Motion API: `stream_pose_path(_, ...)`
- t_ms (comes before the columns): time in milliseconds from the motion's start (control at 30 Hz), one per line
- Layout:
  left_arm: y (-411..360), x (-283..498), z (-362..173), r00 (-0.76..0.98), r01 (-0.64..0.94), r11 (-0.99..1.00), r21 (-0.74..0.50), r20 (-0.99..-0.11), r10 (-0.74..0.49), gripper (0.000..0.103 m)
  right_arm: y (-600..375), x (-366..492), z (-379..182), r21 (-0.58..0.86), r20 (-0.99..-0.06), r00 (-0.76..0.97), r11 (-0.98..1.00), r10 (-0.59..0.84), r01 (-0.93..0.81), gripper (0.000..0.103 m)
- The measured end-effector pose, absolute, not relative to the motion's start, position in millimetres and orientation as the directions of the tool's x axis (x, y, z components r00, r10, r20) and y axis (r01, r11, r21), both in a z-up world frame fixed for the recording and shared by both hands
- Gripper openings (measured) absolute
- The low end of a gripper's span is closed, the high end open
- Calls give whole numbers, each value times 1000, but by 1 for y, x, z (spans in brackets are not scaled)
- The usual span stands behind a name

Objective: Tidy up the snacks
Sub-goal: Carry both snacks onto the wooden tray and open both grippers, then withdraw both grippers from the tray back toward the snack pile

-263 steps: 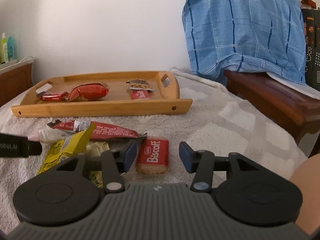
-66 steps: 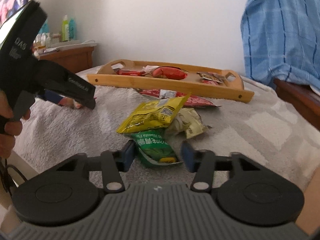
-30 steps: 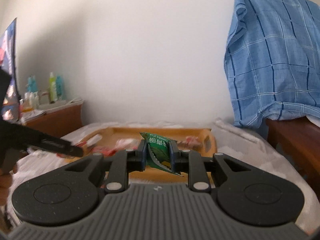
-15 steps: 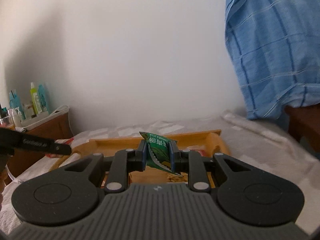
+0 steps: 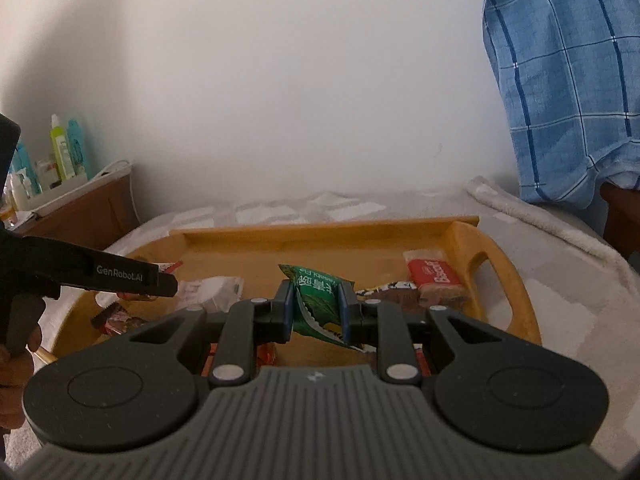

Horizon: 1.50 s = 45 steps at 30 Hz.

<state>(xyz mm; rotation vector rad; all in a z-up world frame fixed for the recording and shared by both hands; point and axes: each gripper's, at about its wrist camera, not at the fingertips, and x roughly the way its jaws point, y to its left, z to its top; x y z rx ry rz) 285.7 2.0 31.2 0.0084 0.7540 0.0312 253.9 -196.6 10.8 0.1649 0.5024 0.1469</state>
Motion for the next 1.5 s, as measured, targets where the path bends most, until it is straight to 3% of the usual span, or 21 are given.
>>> stream_pose_path(533,-1,289,24,701,-12,999,43,-712,39,50,-198,258,8,209,-495,848,973,191,-97,26)
stream_pose_path(633,0,287,26,699,-7,999,41,-714,35,53,-200,257,10,232,-479,853,967,208,-105,33)
stream_pose_path(700,1,283,29,706,-3,999,42,-708,32,57,-202,256,12,248,-466,858,963,215,-107,34)
stream_pose_path(767,0,279,33,716,5,999,47,-697,29,71,-203,254,15,253,-454,864,961,217,-109,34)
stream_pose_path(867,-2,270,42,733,23,998,55,-680,21,84,-206,251,19,262,-438,873,959,215,-105,50)
stream_pose_path(1033,-10,254,55,736,41,996,81,-676,25,101,-217,243,22,303,-426,882,950,203,-73,64)
stream_pose_path(1267,-24,218,71,730,110,992,66,-682,-36,103,-238,210,26,330,-439,881,944,177,-25,73)
stream_pose_path(1500,-38,172,74,715,156,987,28,-692,-93,103,-255,164,48,273,-389,906,960,167,-60,93)
